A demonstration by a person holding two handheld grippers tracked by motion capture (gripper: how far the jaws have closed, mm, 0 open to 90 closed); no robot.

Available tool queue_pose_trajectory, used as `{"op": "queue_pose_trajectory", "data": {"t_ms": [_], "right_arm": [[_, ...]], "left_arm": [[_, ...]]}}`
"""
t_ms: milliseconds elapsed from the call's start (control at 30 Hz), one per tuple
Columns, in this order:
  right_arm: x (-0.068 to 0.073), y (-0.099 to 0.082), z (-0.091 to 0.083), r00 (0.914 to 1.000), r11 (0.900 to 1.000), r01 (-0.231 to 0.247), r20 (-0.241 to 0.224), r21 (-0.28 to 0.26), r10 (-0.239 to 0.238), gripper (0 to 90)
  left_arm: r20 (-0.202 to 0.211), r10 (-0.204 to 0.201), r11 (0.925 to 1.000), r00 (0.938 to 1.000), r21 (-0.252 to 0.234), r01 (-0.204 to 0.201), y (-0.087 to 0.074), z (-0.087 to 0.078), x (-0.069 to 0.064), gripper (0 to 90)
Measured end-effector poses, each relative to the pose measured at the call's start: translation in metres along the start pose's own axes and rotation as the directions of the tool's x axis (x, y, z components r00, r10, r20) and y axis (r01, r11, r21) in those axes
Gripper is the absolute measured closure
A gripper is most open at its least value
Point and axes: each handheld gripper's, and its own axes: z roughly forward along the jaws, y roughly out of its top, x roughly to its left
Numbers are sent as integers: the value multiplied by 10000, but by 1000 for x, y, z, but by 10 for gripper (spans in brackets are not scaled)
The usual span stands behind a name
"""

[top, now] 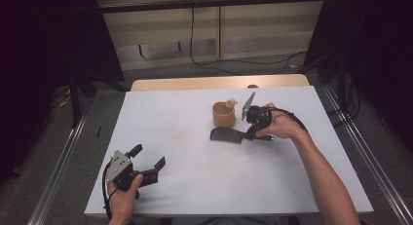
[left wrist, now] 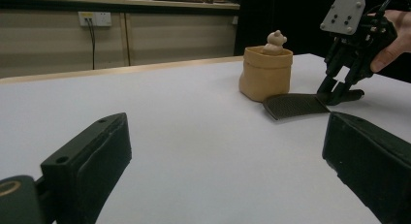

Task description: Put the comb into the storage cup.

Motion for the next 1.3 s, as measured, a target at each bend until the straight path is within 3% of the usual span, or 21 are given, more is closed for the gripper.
{"op": "queue_pose_trajectory", "data": {"t_ms": [367,600,700,933,1300], "right_arm": [[3,-5,-13,9998,9977,-214,-32,-640,212,732],[4,-12,-20,9980,9917,-630,-145,-1122,617,732],[5,-15,-26,9975,9834,-709,-177,-1668,689,732],[9,-16,-35,9969,9752,-769,17,-2077,789,732],[13,-19,-45,9871,9423,-1350,405,-3064,1547,732]], "left_arm": [[-27,-69,10000,10000,-55,68,0,0,0,36],[-19,-59,10000,10000,-25,59,0,0,0,36],[-48,-87,9999,10000,-69,86,0,0,1,36],[-31,-60,10000,10000,-62,60,0,-1,1,36],[-42,-93,9999,9999,-53,93,0,-1,1,36]]}}
